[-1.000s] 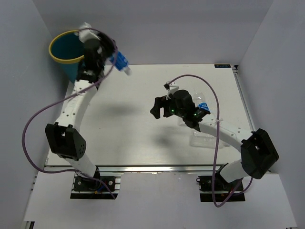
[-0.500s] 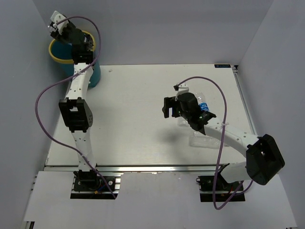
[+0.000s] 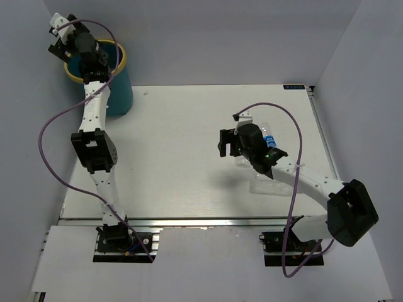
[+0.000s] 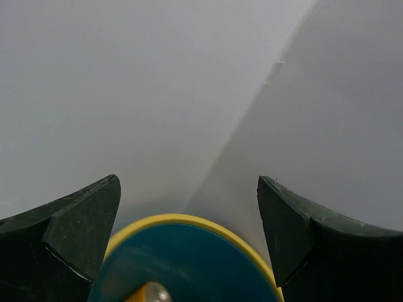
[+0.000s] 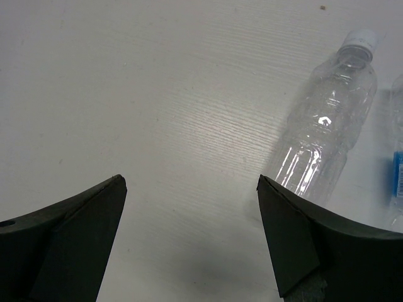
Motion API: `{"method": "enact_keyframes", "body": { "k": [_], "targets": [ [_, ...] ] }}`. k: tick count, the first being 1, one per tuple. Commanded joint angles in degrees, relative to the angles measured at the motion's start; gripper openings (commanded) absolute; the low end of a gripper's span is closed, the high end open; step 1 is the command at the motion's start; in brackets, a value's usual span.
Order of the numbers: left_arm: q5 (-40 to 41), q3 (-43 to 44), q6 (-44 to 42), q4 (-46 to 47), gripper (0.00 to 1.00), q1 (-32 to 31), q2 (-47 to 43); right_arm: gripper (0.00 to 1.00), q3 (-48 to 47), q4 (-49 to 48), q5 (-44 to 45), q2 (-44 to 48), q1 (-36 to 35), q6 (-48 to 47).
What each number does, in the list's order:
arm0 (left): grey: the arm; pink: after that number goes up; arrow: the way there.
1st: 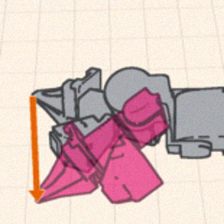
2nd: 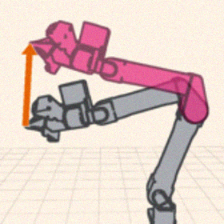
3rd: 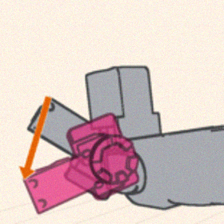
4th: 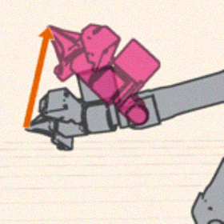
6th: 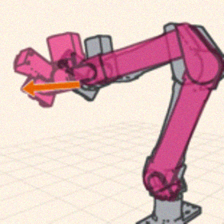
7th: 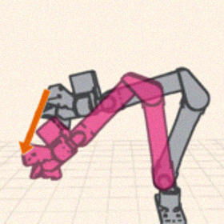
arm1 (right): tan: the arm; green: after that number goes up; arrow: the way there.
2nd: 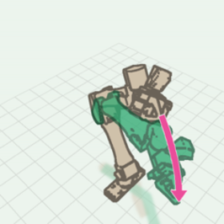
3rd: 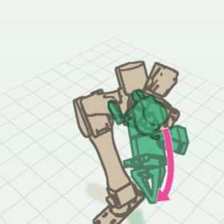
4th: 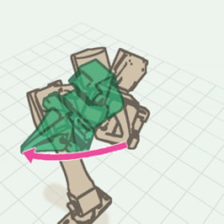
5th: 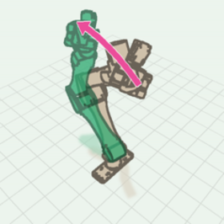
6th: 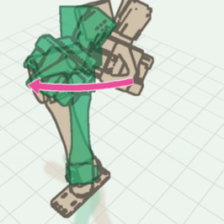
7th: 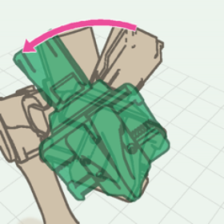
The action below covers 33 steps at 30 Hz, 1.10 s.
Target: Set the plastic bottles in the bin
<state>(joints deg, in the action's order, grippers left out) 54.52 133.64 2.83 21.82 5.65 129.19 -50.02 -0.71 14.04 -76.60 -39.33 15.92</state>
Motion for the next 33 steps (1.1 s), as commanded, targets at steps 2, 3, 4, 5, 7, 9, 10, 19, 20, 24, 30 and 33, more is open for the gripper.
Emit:
{"method": "enact_keyframes", "body": {
  "k": [2, 3, 4, 5, 7, 9, 10, 19, 20, 24, 30, 33],
  "targets": [
    [-14.2, 7.0, 9.6, -19.1, 0.98, -2.3, -9.2, 0.89, -1.1, 3.3, 4.9, -1.4, 1.4, 4.7],
    [-15.3, 8.2, 8.6, -21.3, 0.98, -4.5, -10.3, 0.89, -1.2, 4.2, 6.0, -1.8, 1.6, 5.4],
    [-15.7, 9.3, 7.8, -26.9, 0.98, -6.7, -10.8, 0.89, -1.7, 5.3, 7.6, -2.3, 2.3, 6.9],
    [-15.8, 10.0, 6.9, -29.5, 0.98, -10.4, -12.9, 0.89, -1.8, 7.0, 8.5, -3.2, 2.9, 7.5],
    [-17.7, 9.1, 8.8, -37.2, 0.98, -13.2, -15.4, 0.89, -2.0, 8.3, 10.0, -4.5, 5.0, 9.8],
    [-28.8, 1.0, 14.8, -39.6, 0.98, -14.7, -21.0, 0.89, -2.1, 8.8, 9.6, -5.7, 6.7, 10.3],
    [-33.5, -3.3, 17.1, -39.8, 0.98, -14.7, -23.0, 0.89, -2.2, 8.2, 8.6, -6.9, 8.0, 10.3],
    [-54.2, -52.2, 30.2, -28.1, 0.98, -18.7, -37.2, 0.89, -4.3, 1.3, 8.6, -17.2, 9.3, 8.6],
    [-54.4, -54.3, 30.6, -27.6, 0.98, -19.5, -37.4, 0.89, -4.9, -0.3, 8.4, -18.1, 9.5, 8.6],
    [-55.8, -59.3, 30.4, -29.2, 0.98, -20.8, -37.5, 0.77, -6.3, 0.4, 8.5, -21.0, 9.7, 9.4],
    [-62.7, -65.0, 31.9, -24.1, 0.98, -22.5, -38.2, 0.46, -5.6, 0.6, 10.4, -20.3, 9.4, 9.7],
    [-65.4, -66.0, 33.0, -22.3, 0.98, -23.8, -37.8, 0.24, -4.4, -0.7, 7.1, -18.1, 8.8, 4.8]
  ]
}}
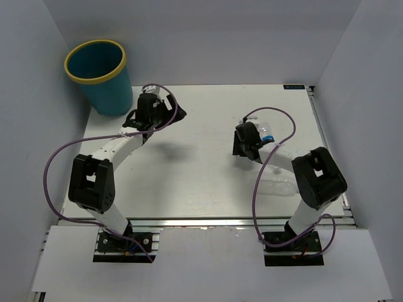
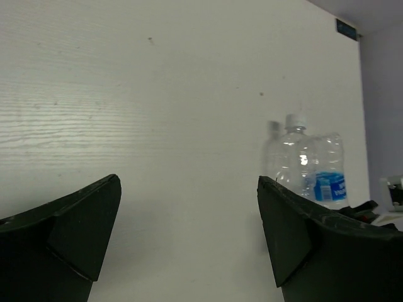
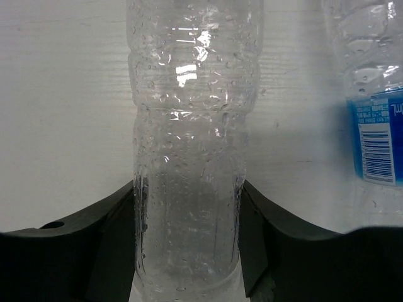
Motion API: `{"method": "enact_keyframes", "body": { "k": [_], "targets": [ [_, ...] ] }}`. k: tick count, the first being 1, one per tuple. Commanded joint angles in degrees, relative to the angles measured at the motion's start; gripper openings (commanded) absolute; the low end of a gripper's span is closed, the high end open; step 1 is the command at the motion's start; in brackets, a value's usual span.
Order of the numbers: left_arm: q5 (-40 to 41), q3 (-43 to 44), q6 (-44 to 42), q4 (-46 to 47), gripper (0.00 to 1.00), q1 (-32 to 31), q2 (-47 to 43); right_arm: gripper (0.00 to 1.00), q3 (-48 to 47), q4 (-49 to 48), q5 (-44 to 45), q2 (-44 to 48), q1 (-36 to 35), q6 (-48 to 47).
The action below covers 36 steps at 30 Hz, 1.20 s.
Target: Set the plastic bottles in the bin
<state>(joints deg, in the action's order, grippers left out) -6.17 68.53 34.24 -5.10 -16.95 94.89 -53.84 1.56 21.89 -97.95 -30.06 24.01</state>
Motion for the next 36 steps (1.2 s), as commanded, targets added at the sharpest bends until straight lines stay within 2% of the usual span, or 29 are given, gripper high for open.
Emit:
{"method": "enact_keyframes", "body": {
  "k": [1, 5, 6, 9, 15, 21, 22, 23, 26, 27, 29, 30, 31, 32, 35, 36],
  "targets": [
    [-6.3, -1.0, 2.0, 7.4, 0.98, -1.5, -3.2, 0.21, 0.1, -3.5, -4.9, 4.9, -1.0, -5.2],
    [-10.3, -1.6, 3.8, 10.6, 0.98, -3.5, -1.6, 0.2, 4.3, -7.8, -18.3, 10.8, -2.4, -11.1],
    [-10.3, -1.6, 4.2, 11.0, 0.98, -3.9, -1.3, 0.2, 5.5, -10.7, -25.4, 12.0, -2.5, -11.4],
    [-11.4, -1.7, 5.0, 12.0, 0.98, -5.5, -0.1, 0.19, 8.2, -13.6, -36.3, 16.5, -2.6, -10.5],
    [-10.5, -0.9, 4.5, 11.5, 0.98, -8.3, 1.4, 0.18, 8.8, -16.4, -44.7, 18.6, -4.0, -8.4],
    [-10.6, -1.4, 5.3, 12.5, 0.98, -9.4, 1.1, 0.19, 7.8, -18.5, -46.1, 18.2, -5.0, -7.9],
    [-10.9, -1.5, 5.3, 12.6, 0.93, -9.6, 1.0, 0.19, 7.6, -18.6, -46.0, 18.1, -5.1, -7.8],
    [-10.6, -1.5, 5.3, 12.4, 0.75, -9.6, 0.8, 0.19, 7.5, -18.9, -45.8, 18.1, -5.0, -7.6],
    [-8.5, -1.8, 5.2, 11.9, 0.46, -9.6, -0.2, 0.2, 7.4, -18.5, -44.7, 18.3, -5.1, -7.6],
    [-7.7, -1.8, 5.1, 11.3, 0.33, -9.6, -0.8, 0.21, 7.4, -18.2, -44.0, 18.2, -5.1, -7.7],
    [-6.0, -1.7, 5.0, 10.7, 0.24, -9.6, -1.4, 0.24, 7.2, -17.6, -43.3, 18.1, -5.1, -7.7],
    [-5.4, -1.6, 4.9, 10.2, 0.14, -9.6, -1.7, 0.34, 7.2, -17.3, -42.9, 18.1, -5.1, -7.7],
    [-5.1, -1.4, 4.8, 9.9, 0.08, -9.6, -2.0, 0.42, 7.0, -17.1, -42.7, 18.1, -5.1, -7.7],
    [-4.4, -0.8, 4.8, 9.5, 0.01, -9.6, -2.0, 0.42, 6.7, -16.9, -42.5, 18.1, -5.1, -7.7],
    [-3.7, -0.1, 4.1, 8.4, 0.0, -9.6, -2.1, 0.43, 5.8, -16.7, -41.9, 18.0, -5.0, -7.6],
    [-3.0, 0.1, 4.2, 8.4, 0.0, -9.6, -2.1, 0.58, 5.4, -16.2, -41.2, 17.9, -5.0, -7.4]
  ]
}}
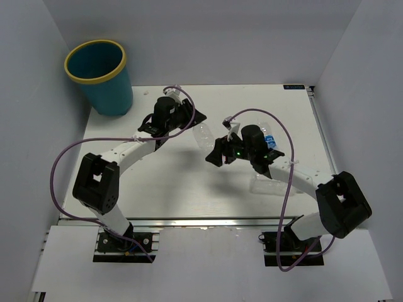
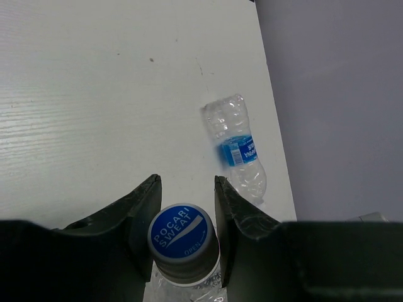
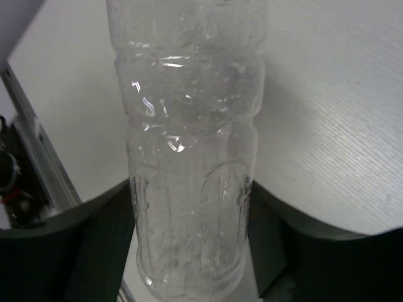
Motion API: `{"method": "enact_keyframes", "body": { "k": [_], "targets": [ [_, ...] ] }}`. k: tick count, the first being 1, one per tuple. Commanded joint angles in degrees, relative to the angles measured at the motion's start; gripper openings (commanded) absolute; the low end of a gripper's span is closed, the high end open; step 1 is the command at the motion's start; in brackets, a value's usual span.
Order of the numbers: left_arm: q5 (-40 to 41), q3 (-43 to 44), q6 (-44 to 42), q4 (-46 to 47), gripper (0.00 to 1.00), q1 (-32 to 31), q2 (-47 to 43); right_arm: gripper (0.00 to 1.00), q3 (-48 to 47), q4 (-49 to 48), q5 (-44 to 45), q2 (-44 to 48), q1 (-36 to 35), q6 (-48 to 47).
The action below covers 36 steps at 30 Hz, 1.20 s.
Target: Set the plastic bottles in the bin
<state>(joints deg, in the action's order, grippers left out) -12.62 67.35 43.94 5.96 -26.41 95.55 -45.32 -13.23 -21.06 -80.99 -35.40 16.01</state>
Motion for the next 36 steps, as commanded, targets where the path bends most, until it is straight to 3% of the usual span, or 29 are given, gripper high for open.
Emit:
{"method": "enact_keyframes", "body": {
  "k": [1, 2, 8, 12, 15, 20, 24, 30, 34, 36],
  "targets": [
    [4.1, 1.6, -6.0, -2.9, 0.0, -0.1, -2.7, 0.73, -3.8, -1.1, 1.8, 0.8, 0.2, 0.8],
    [4.9, 2.0, -6.3, -4.1, 0.0, -0.1, -2.6, 0.89, -4.1, -0.9, 2.3, 1.0, 0.2, 1.0],
    [13.8, 10.7, -9.2, -10.2, 0.0, 4.4, -2.5, 0.89, -4.5, 1.6, 7.1, 4.8, 0.3, 1.0],
    [14.5, 18.6, -10.4, -10.8, 0.0, 13.7, -2.6, 0.89, -2.8, 2.1, 11.6, 8.6, 0.3, 0.9],
    [22.7, 27.3, -13.1, -12.7, 0.0, 18.6, -1.8, 0.89, -2.1, 3.6, 14.9, 10.4, 0.5, 0.0],
    [39.4, 35.6, -18.7, -5.2, 0.0, 22.8, -2.6, 0.89, -2.0, 4.8, 18.6, 10.9, 0.7, -1.5],
    [48.1, 42.6, -22.7, -1.4, 0.0, 24.9, -0.7, 0.89, -1.4, 3.6, 20.3, 10.2, 0.9, -1.8],
    [65.6, 52.2, -39.2, 12.7, 0.0, 26.1, 9.3, 0.89, -1.4, 2.4, 20.7, 8.7, 1.3, -3.2],
    [66.9, 65.9, -45.0, 11.8, 0.0, 29.1, 20.7, 0.89, -3.3, 3.6, 22.0, 6.6, 1.8, -3.0],
    [67.1, 66.4, -46.7, 14.9, 0.0, 29.8, 24.5, 0.89, -3.5, 2.9, 21.9, 5.9, 2.1, -3.0]
  ]
}}
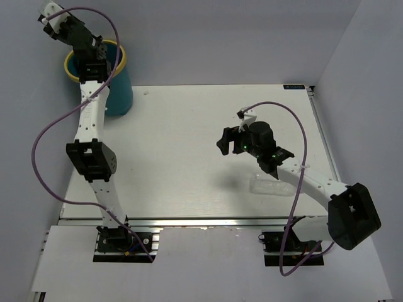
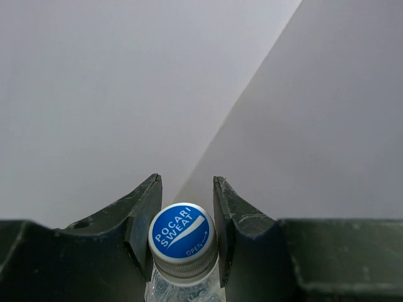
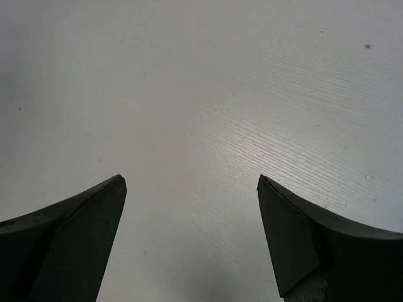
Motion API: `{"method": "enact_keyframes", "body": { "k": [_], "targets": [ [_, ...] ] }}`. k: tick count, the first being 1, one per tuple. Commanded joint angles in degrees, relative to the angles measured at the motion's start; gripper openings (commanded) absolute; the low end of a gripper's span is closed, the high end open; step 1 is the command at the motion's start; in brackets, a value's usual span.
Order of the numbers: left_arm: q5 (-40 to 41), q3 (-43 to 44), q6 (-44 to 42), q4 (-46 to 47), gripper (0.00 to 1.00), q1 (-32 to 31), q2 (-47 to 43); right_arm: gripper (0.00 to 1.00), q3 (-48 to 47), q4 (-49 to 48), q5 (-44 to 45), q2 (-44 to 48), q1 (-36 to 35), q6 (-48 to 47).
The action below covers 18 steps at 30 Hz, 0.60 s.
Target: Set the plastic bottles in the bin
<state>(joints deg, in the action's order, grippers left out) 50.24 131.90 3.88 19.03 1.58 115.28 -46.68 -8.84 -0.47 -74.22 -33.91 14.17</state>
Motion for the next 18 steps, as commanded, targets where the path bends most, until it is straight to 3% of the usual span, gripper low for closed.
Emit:
{"method": "enact_keyframes", "body": {
  "k": [1, 3, 4, 6, 10, 18],
  "targets": [
    [3.6, 0.4, -6.8, 3.0, 0.0, 2.2, 5.2, 0.89, -2.2, -1.8, 1.3, -1.1, 1.0, -1.3],
    [2.8, 0.1, -5.9, 2.4, 0.24, 3.0, 6.8, 0.89, -2.6, -1.4, 0.9, -2.0, 2.1, -1.0],
    [2.0, 0.2, -5.3, 1.8, 0.43, 3.2, 7.1, 0.89, -2.7, -1.1, -1.4, -2.2, 2.9, -0.5],
    [0.5, 1.2, -4.8, -0.2, 0.98, 3.9, 7.9, 0.89, -2.5, -1.2, -6.5, -1.6, 5.5, 0.9],
    [-3.9, 4.7, 0.8, -6.9, 0.98, 4.0, 5.7, 0.89, -1.7, 1.4, -6.0, 1.3, 8.4, 0.1],
    [-20.9, 7.3, 13.4, -18.0, 0.98, 4.0, -1.8, 0.89, 0.2, 5.8, -3.4, 5.0, 14.9, -2.0]
  ]
}}
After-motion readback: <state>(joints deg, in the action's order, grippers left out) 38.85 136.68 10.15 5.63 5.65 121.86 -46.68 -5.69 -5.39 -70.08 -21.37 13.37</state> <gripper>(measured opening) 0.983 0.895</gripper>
